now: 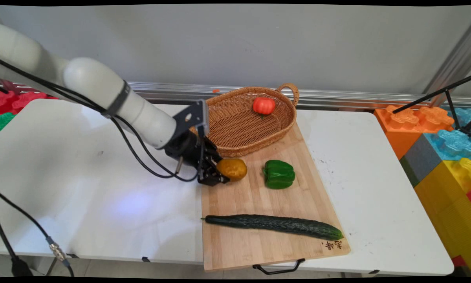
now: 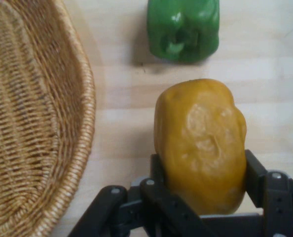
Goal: Place the picked object on the cutting board
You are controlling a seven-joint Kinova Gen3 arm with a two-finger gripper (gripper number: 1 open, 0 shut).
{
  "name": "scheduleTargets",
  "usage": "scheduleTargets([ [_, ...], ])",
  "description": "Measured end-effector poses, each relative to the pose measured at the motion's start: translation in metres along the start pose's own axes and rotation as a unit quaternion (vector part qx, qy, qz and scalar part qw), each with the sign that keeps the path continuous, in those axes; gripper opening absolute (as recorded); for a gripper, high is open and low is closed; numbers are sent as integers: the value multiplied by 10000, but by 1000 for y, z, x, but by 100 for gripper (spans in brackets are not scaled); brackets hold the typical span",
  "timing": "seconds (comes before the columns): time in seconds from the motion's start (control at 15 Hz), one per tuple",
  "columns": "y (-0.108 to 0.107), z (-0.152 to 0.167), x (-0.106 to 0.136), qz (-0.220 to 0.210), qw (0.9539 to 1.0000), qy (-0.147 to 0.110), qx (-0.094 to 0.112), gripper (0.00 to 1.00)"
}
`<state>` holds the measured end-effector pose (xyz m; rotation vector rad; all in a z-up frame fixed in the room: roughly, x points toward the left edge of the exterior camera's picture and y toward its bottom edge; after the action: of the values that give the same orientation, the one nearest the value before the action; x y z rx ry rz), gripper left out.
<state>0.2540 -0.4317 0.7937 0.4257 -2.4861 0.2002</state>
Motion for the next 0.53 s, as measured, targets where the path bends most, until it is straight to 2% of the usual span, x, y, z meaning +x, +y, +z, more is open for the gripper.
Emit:
scheduleTargets([
  [0.2, 5, 17, 1, 71, 9998, -179, 52, 0],
  [0.47, 11, 32, 4, 83, 9995, -290, 74, 0],
  [0.53, 12, 34, 5, 82, 9995, -296, 71, 100],
])
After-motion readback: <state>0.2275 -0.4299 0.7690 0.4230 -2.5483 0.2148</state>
